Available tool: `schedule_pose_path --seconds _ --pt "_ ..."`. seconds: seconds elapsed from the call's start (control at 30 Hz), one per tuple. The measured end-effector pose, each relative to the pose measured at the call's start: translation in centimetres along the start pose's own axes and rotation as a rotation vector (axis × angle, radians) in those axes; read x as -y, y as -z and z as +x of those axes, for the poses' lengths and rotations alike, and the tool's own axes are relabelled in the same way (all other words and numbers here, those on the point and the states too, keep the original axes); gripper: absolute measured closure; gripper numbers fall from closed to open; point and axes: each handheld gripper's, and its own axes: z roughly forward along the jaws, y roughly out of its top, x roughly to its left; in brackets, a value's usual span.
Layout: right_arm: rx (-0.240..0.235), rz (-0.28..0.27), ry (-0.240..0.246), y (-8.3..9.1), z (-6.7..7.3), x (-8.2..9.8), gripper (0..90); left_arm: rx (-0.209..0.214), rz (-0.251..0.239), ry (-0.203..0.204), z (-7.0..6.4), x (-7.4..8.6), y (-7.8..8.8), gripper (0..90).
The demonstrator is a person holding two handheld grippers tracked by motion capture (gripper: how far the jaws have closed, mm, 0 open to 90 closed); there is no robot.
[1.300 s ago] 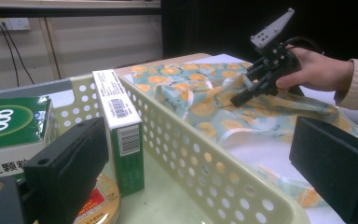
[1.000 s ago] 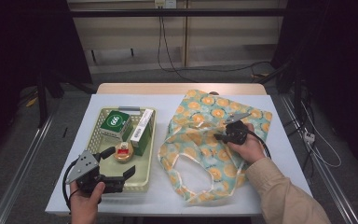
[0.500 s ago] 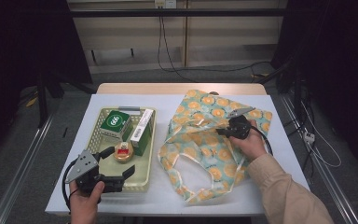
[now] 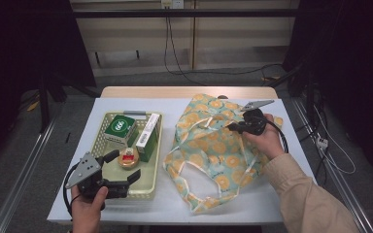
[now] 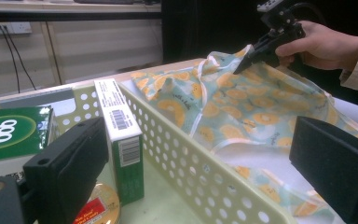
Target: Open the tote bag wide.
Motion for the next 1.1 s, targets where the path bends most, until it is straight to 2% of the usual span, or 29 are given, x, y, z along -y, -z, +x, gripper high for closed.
schedule_pose_path --seconds 0.3,0.43,0.47,0.57,0.77,0.97,1.1 --pt "-0.01 -0.007 -0.015 0.8 -0.2 -1.1 89.7 -0.002 0.012 0.014 0.7 -0.9 0.0 4.3" --pt "-0.008 -0.009 -0.019 1.1 -0.2 -1.5 89.7 0.02 0.016 0.018 0.7 -1.6 -0.3 4.2" --pt "-0.007 -0.009 -0.017 1.1 -0.2 -1.6 89.7 0.019 0.022 0.007 0.8 -1.9 -0.4 4.1" --pt "-0.003 -0.013 -0.019 1.5 -0.2 -2.0 89.7 0.023 0.021 0.009 1.1 -2.5 -0.5 4.1" --pt "0.003 -0.018 -0.023 2.0 -0.5 -2.4 89.7 0.02 0.046 -0.003 2.0 -3.4 -1.2 3.9" --pt "-0.002 -0.016 -0.024 2.0 -0.4 -2.4 89.7 0.033 0.053 0.012 3.0 -4.0 -2.2 3.8" --pt "-0.007 -0.016 -0.02 2.0 -0.4 -2.5 89.6 0.02 0.073 0.014 3.8 -4.0 -2.8 3.6"
